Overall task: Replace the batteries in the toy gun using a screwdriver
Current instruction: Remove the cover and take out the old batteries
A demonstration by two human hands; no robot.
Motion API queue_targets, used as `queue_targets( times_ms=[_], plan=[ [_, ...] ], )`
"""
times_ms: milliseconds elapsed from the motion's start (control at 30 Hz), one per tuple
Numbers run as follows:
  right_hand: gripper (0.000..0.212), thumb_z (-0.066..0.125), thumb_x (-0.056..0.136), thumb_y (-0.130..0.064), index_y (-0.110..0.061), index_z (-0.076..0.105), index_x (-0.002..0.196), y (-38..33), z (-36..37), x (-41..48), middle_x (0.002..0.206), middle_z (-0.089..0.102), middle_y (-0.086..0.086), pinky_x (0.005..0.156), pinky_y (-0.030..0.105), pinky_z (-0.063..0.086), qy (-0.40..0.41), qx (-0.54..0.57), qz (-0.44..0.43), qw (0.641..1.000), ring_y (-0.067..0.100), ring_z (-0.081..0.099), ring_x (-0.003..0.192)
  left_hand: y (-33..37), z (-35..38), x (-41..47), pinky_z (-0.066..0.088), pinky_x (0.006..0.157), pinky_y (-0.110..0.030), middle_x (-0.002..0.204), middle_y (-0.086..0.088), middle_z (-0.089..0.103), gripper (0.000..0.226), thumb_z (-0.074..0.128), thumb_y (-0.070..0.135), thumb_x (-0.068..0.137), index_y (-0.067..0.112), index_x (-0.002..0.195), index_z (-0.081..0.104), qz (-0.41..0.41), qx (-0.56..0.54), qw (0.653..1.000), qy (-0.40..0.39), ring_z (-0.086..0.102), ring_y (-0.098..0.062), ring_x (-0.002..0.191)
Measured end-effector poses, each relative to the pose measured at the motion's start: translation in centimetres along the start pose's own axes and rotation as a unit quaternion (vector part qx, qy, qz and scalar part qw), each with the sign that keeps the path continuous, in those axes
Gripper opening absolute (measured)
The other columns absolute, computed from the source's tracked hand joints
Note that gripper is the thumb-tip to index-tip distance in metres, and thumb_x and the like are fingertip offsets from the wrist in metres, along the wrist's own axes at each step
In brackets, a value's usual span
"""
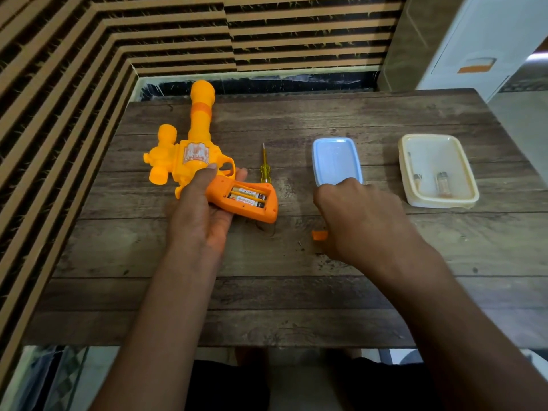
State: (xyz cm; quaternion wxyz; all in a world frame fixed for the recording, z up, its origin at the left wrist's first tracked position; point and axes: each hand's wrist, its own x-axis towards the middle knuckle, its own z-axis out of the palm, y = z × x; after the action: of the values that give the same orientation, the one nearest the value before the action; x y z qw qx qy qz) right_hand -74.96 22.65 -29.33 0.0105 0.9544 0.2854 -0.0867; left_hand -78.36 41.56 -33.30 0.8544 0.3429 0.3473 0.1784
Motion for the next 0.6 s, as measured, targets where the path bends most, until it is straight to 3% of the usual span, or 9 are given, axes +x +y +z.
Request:
queue_targets(
  times_ms=[100,267,400,500,600],
  plan=[
    [0.043,0.076,0.087,-0.032,-0.024,0.035,0.093,0.1,-0.1,-0.1,0.076,0.025,-0.003,0.068,0.036,0.040,-0.015,0.015,-0.008,1.000,0.032,0.058,0.083,0.0,0.0,0.0,0.065,0.082,-0.049,0.128,-0.021,0.072,0.039,0.064,0.009,0.102,0.011,0.140,0.057,-0.001,-0.004,1.000,-0.002,0.079,-0.031,0.097],
    [0.047,0.083,0.076,-0.040,-0.028,0.042,0.093,0.5,-0.2,-0.1,0.078,0.030,-0.006,0.066,0.034,0.041,-0.065,0.037,-0.018,0.997,0.027,0.051,0.079,0.0,-0.1,0.1,0.065,0.083,-0.050,0.127,-0.021,0.073,0.029,0.065,0.009,0.101,0.012,0.130,0.061,-0.007,-0.004,1.000,-0.001,0.079,-0.032,0.098],
    [0.045,0.086,0.074,-0.038,-0.026,0.046,0.091,0.7,0.1,0.3,0.083,0.040,-0.006,0.054,0.028,0.038,-0.076,0.073,-0.023,0.994,0.025,0.054,0.078,0.0,0.0,0.1,0.065,0.084,-0.050,0.126,-0.021,0.073,0.029,0.065,0.009,0.101,0.013,0.130,0.060,-0.010,-0.005,1.000,0.002,0.079,-0.032,0.097],
    [0.041,0.087,0.072,-0.040,-0.026,0.050,0.085,0.9,0.9,1.2,0.090,0.056,-0.002,0.067,0.038,0.058,-0.052,0.139,-0.029,0.988,0.026,0.064,0.083,0.0,-0.1,0.0,0.065,0.082,-0.048,0.124,-0.020,0.074,0.034,0.065,0.009,0.101,0.012,0.134,0.060,-0.007,-0.004,1.000,0.003,0.079,-0.032,0.097],
    [0.038,0.084,0.079,-0.045,-0.025,0.052,0.081,0.9,1.5,2.2,0.085,0.062,0.001,0.069,0.041,0.059,0.010,0.210,-0.039,0.977,0.025,0.065,0.080,0.1,-0.4,0.1,0.067,0.076,-0.046,0.121,-0.019,0.076,0.041,0.064,0.009,0.100,0.011,0.141,0.058,-0.003,-0.010,1.000,0.009,0.081,-0.032,0.092]
  ],
)
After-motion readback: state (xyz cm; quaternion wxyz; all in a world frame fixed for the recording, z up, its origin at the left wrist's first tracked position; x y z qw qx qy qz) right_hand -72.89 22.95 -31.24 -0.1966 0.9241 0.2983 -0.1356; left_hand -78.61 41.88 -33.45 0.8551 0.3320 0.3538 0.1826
